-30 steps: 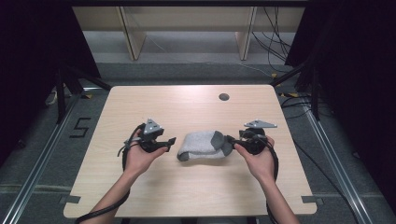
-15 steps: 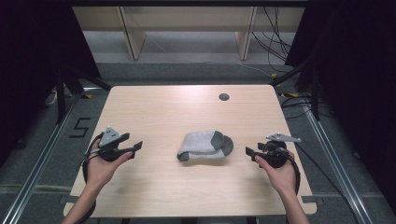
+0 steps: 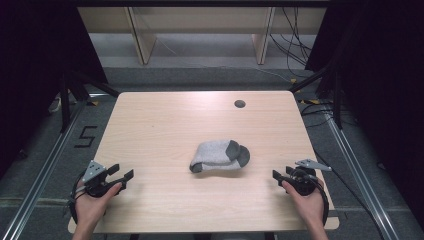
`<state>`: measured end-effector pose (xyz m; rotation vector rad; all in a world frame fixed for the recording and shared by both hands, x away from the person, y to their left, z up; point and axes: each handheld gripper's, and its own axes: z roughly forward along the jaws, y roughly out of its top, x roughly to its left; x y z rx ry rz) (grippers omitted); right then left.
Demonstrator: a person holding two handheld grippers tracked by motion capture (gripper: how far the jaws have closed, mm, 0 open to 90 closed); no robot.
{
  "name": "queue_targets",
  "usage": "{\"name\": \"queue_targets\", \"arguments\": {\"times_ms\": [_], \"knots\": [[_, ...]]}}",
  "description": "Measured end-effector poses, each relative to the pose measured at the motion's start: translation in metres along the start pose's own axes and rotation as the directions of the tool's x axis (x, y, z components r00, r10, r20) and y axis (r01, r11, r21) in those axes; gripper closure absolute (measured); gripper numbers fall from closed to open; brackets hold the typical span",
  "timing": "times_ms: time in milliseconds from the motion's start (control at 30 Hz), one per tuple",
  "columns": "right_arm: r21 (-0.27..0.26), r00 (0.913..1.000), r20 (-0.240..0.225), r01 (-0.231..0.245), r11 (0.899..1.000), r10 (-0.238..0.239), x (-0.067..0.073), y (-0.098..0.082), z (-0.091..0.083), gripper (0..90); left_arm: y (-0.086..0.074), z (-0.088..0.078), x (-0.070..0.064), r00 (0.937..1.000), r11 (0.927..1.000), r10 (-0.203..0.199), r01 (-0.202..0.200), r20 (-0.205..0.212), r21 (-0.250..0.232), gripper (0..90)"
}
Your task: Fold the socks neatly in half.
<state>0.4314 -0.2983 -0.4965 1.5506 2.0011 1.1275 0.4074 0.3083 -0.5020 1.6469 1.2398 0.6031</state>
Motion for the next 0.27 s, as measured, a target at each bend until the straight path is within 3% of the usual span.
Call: {"name": "queue_targets", "arguments": {"times_ms": [133, 200, 267], "knots": [[-0.063, 0.9982, 0.048, 0.040, 0.997, -0.037, -0.0010, -0.0024, 0.0031, 38.8, -0.0048, -0.0038, 0.0007, 0.9998, 0.9997, -0.013, 0.013, -0.014, -0.020, 33.3], [-0.060, 0.9962, 0.072, 0.053, 0.997, -0.049, 0.0009, -0.0046, 0.0009, 38.9, -0.0075, -0.0048, 0.0018, 0.9997, 0.9998, -0.015, 0.015, -0.018, -0.013, 33.6], [-0.085, 0.9963, 0.078, 0.043, 0.995, -0.037, 0.0020, -0.0080, -0.0004, 39.0, -0.0096, -0.0036, 0.0034, 0.9993, 0.9993, -0.028, 0.028, -0.024, -0.023, 33.9]]}}
